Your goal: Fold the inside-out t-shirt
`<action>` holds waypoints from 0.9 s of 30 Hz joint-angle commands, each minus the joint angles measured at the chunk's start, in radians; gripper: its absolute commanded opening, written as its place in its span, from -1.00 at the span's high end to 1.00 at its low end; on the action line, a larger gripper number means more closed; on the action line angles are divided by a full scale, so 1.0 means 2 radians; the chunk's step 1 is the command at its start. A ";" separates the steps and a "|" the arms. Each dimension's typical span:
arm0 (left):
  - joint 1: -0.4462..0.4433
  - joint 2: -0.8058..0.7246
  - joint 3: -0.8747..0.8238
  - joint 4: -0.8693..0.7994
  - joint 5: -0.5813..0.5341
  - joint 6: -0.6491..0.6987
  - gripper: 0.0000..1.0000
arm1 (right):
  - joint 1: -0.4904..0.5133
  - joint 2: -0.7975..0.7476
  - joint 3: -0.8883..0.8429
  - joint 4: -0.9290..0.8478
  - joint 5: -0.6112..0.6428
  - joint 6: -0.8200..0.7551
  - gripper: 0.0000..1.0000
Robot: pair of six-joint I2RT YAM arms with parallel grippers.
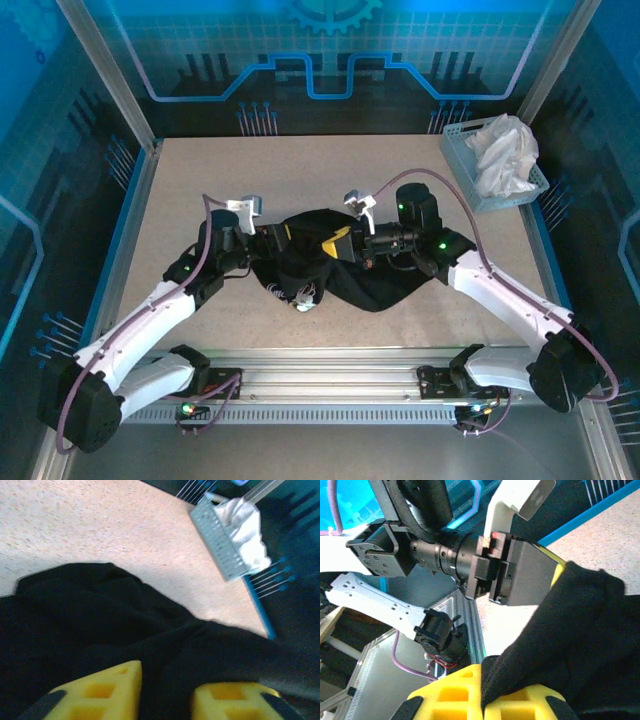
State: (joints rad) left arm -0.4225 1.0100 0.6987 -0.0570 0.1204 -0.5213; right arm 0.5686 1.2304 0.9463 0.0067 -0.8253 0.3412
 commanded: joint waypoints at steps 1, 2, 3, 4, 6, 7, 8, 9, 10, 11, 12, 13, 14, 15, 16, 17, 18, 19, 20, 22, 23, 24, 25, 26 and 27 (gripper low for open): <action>-0.016 -0.029 0.013 -0.057 -0.070 0.041 0.05 | -0.016 0.012 0.010 0.028 -0.033 0.015 1.00; -0.032 -0.040 0.014 -0.068 -0.095 0.053 -0.01 | -0.021 0.016 0.011 0.026 -0.030 0.019 1.00; -0.049 -0.049 0.016 -0.077 -0.119 0.064 -0.06 | -0.025 0.019 0.012 0.028 -0.028 0.022 1.00; -0.069 -0.059 0.017 -0.086 -0.149 0.077 -0.11 | -0.028 0.023 0.013 0.028 -0.026 0.027 1.00; -0.104 -0.073 0.019 -0.096 -0.187 0.096 -0.15 | -0.032 0.029 0.018 0.028 -0.024 0.030 1.00; -0.117 -0.076 0.021 -0.097 -0.192 0.104 -0.14 | -0.032 0.032 0.021 0.025 -0.025 0.029 1.00; -0.124 -0.077 0.023 -0.097 -0.188 0.110 -0.11 | -0.032 0.033 0.023 0.022 -0.023 0.029 1.00; -0.131 -0.075 0.027 -0.095 -0.173 0.113 -0.05 | -0.033 0.034 0.024 0.022 -0.022 0.029 1.00; -0.135 -0.073 0.028 -0.089 -0.148 0.118 0.04 | -0.034 0.034 0.025 0.020 -0.021 0.029 1.00; -0.136 -0.069 0.030 -0.084 -0.122 0.123 0.13 | -0.034 0.034 0.025 0.019 -0.020 0.028 1.00; -0.137 -0.064 0.031 -0.076 -0.088 0.125 0.21 | -0.034 0.034 0.026 0.016 -0.018 0.027 1.00; -0.137 -0.060 0.032 -0.065 -0.054 0.126 0.25 | -0.034 0.034 0.027 0.014 -0.017 0.027 1.00; -0.137 -0.053 0.033 -0.059 -0.034 0.126 0.31 | -0.034 0.033 0.026 0.013 -0.017 0.026 1.00; -0.136 -0.045 0.038 -0.056 -0.016 0.124 0.37 | -0.035 0.033 0.027 0.012 -0.017 0.025 1.00; -0.137 -0.035 0.045 -0.057 -0.001 0.124 0.45 | -0.035 0.032 0.027 0.010 -0.015 0.024 1.00; -0.137 -0.027 0.050 -0.058 0.009 0.124 0.51 | -0.037 0.031 0.026 0.008 -0.013 0.024 1.00; -0.137 -0.020 0.056 -0.059 0.022 0.126 0.56 | -0.037 0.030 0.025 0.008 -0.012 0.024 1.00; -0.137 -0.014 0.059 -0.059 0.030 0.126 0.58 | -0.037 0.028 0.024 0.007 -0.010 0.025 1.00; -0.136 -0.011 0.061 -0.058 0.037 0.126 0.59 | -0.039 0.026 0.024 0.006 -0.007 0.026 1.00; -0.136 -0.010 0.058 -0.056 0.059 0.128 0.62 | -0.041 0.025 0.025 0.000 -0.003 0.027 1.00; -0.137 -0.010 0.056 -0.054 0.066 0.127 0.62 | -0.043 0.024 0.026 -0.002 -0.002 0.028 1.00; -0.137 -0.008 0.054 -0.051 0.072 0.127 0.62 | -0.043 0.024 0.026 -0.003 -0.003 0.029 1.00; -0.137 -0.005 0.053 -0.050 0.078 0.127 0.62 | -0.044 0.024 0.027 -0.003 -0.003 0.029 1.00; -0.137 0.000 0.055 -0.051 0.081 0.126 0.62 | -0.044 0.024 0.027 -0.004 -0.003 0.029 1.00; -0.137 0.006 0.057 -0.052 0.087 0.126 0.62 | -0.045 0.022 0.028 -0.006 -0.003 0.028 1.00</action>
State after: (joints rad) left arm -0.6903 0.9997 0.7799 -0.1848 0.2081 -0.2848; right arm 0.4946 1.2999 0.9615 0.0074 -0.8307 0.3901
